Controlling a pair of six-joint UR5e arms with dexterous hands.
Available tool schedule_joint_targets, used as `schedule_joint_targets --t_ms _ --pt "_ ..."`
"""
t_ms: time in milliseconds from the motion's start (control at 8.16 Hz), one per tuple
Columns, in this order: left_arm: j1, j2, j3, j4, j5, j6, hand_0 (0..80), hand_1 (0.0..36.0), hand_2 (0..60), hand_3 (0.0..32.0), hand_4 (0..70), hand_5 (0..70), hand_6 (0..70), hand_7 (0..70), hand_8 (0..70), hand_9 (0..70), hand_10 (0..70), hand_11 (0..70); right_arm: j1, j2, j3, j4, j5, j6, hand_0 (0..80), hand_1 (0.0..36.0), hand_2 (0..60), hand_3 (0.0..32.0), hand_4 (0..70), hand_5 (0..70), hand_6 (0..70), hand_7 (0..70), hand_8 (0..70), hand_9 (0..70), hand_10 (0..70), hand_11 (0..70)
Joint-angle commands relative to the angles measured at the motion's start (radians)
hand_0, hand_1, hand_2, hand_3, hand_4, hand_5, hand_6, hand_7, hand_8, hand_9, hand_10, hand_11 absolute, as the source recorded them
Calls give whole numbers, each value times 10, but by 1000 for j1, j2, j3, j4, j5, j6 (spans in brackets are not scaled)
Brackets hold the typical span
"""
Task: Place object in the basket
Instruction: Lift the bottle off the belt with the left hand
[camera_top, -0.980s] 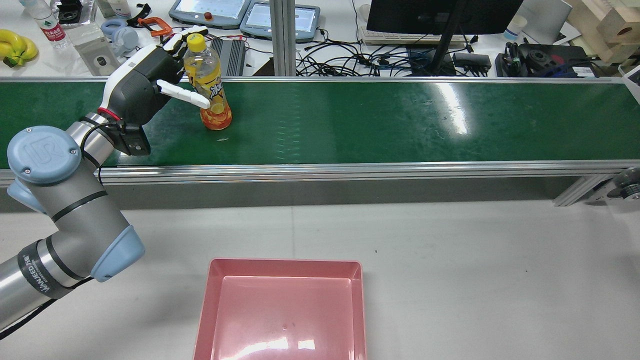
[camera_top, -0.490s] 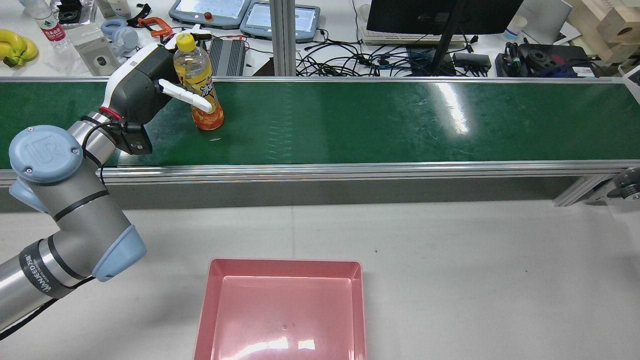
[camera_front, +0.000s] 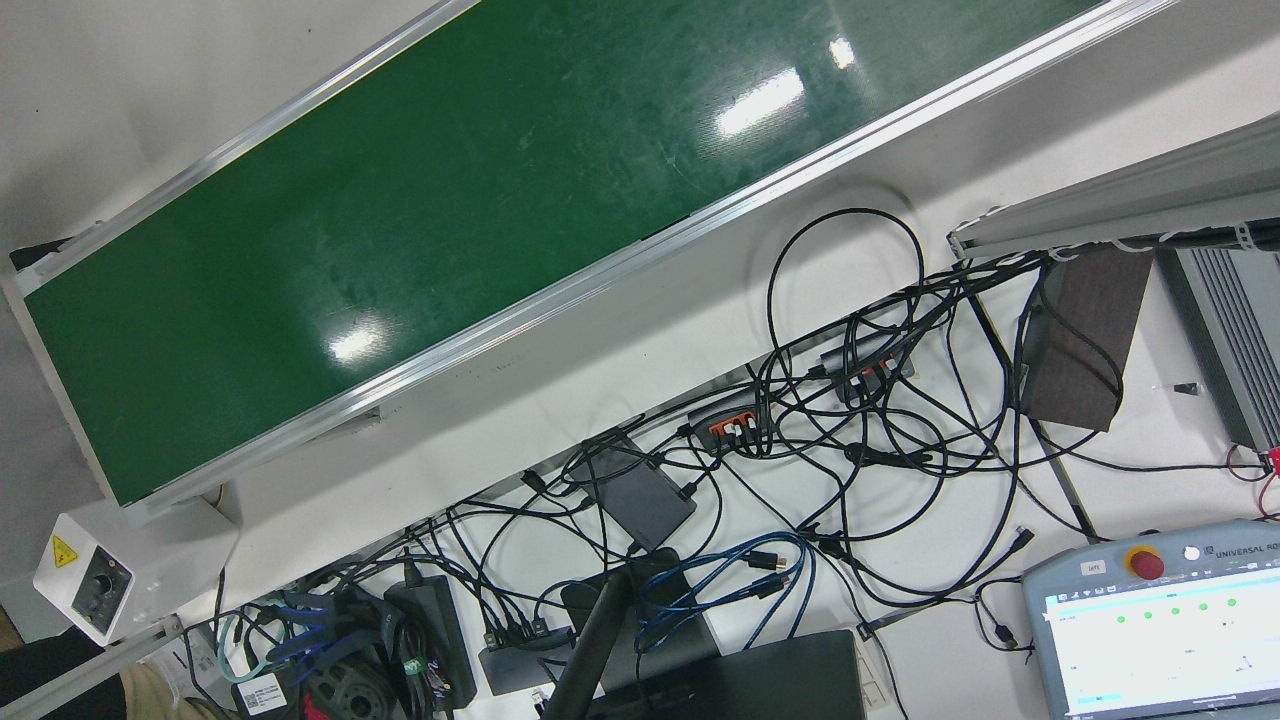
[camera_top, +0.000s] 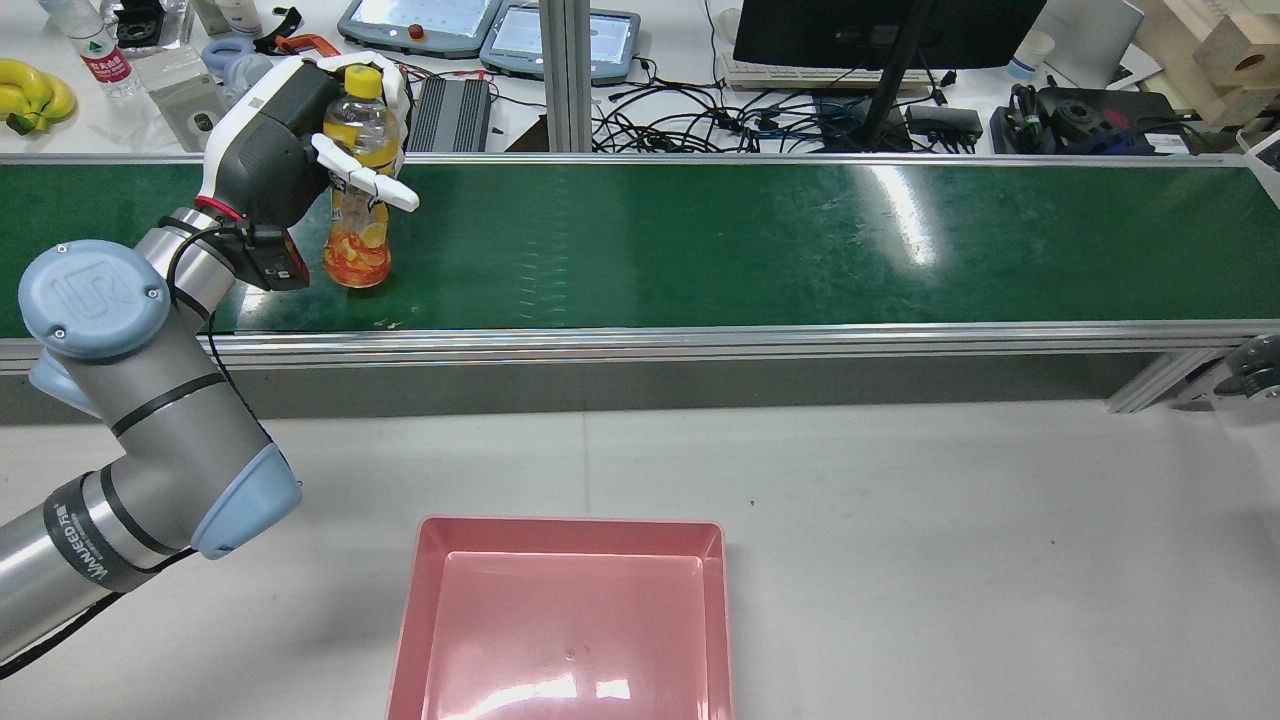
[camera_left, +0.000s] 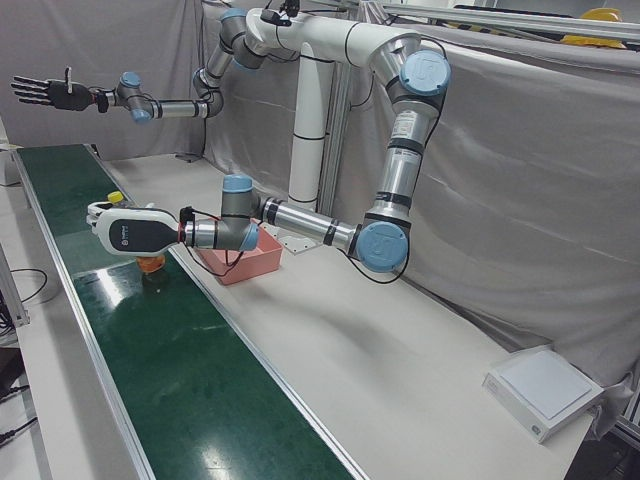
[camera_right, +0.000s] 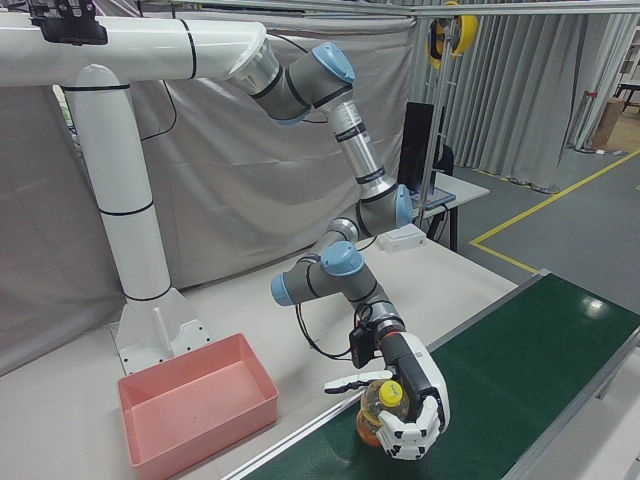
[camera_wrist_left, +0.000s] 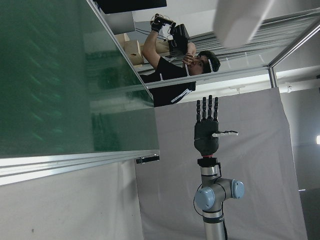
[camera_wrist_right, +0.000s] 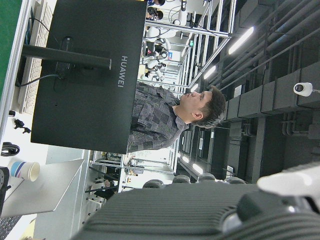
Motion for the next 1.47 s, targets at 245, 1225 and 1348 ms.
schedule_joint_targets --t_ms 245,1225,1348 --pt "4 -43 -35 84 -5 5 759 150 588 0 700 700 700 700 700 700 700 700 0 0 2 0 0 0 0 0 0 0 0 0 0 0 0 0 0 0" --pt "126 42 -386 123 227 113 800 124 295 0 700 700 700 700 700 700 700 700 0 0 0 0 1 0 0 0 0 0 0 0 0 0 0 0 0 0" --pt "200 49 -429 127 248 140 800 113 259 0 700 700 700 700 700 700 700 700 0 0 0 0 1 0 0 0 0 0 0 0 0 0 0 0 0 0"
